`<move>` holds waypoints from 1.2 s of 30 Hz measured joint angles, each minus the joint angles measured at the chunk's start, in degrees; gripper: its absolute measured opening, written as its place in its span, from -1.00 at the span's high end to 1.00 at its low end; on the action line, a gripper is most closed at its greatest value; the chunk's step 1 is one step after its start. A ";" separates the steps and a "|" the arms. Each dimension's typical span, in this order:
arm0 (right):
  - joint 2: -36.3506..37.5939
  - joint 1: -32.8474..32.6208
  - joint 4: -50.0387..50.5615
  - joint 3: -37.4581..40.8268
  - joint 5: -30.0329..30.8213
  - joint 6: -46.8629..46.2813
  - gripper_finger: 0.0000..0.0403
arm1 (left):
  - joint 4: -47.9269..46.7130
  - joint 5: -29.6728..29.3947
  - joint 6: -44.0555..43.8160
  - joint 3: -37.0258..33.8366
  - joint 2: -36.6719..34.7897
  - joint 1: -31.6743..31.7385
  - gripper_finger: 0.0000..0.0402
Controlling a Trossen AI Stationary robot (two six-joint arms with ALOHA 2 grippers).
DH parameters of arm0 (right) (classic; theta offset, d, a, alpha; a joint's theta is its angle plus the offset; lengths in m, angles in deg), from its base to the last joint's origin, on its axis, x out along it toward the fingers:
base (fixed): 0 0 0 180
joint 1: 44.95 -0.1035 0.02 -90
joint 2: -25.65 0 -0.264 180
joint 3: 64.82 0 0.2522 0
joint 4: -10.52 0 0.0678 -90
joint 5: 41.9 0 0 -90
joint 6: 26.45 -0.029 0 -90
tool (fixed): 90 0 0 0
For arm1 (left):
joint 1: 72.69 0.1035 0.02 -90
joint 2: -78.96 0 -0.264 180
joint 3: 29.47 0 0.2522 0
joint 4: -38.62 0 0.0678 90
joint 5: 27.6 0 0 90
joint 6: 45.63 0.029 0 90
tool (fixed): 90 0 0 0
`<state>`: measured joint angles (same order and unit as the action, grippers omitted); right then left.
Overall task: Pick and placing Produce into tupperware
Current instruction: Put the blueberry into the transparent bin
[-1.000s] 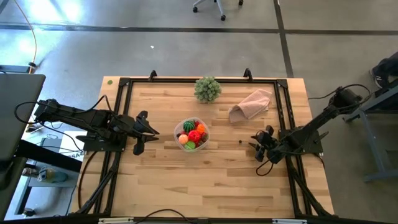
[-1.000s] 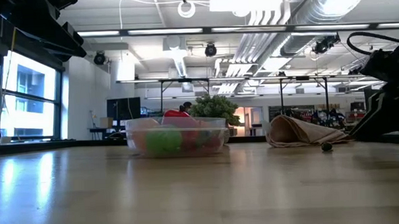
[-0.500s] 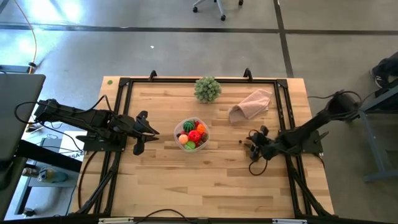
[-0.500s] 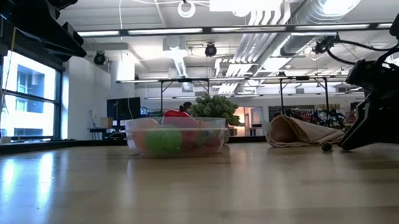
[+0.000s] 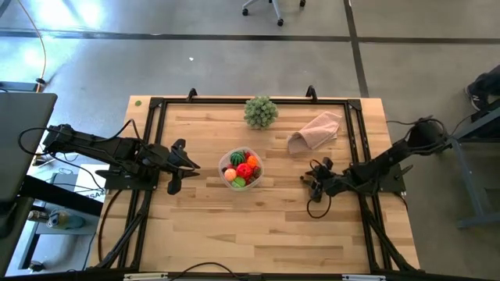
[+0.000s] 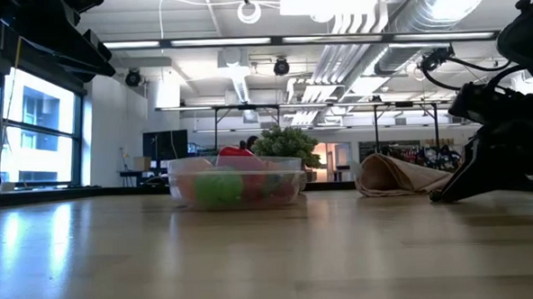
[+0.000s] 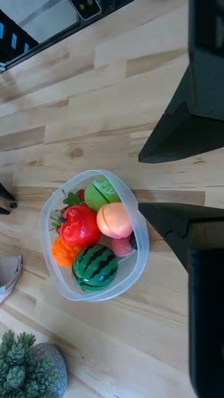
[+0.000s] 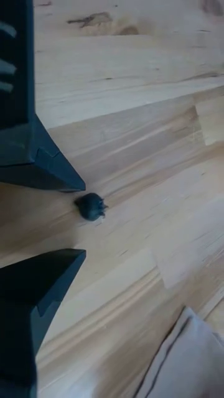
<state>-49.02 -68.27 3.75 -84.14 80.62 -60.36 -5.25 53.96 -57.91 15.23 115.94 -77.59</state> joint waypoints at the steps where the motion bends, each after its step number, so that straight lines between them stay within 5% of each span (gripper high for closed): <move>1: 0.00 0.34 -0.13 0.00 -0.42 0.08 0.22 | 0.00 0.01 -0.01 0.00 -0.01 0.01 0.49; 19: -0.06 5.46 -3.80 0.00 -8.03 5.90 0.34 | 0.00 0.02 -0.02 0.00 0.00 0.00 0.49; 36: -0.02 5.84 -3.30 -0.04 -8.84 2.89 0.58 | 0.00 0.01 0.00 0.00 -0.02 -0.01 0.49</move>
<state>-49.05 -62.43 0.44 -84.18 71.78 -57.48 -5.25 53.97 -57.91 15.23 115.93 -77.59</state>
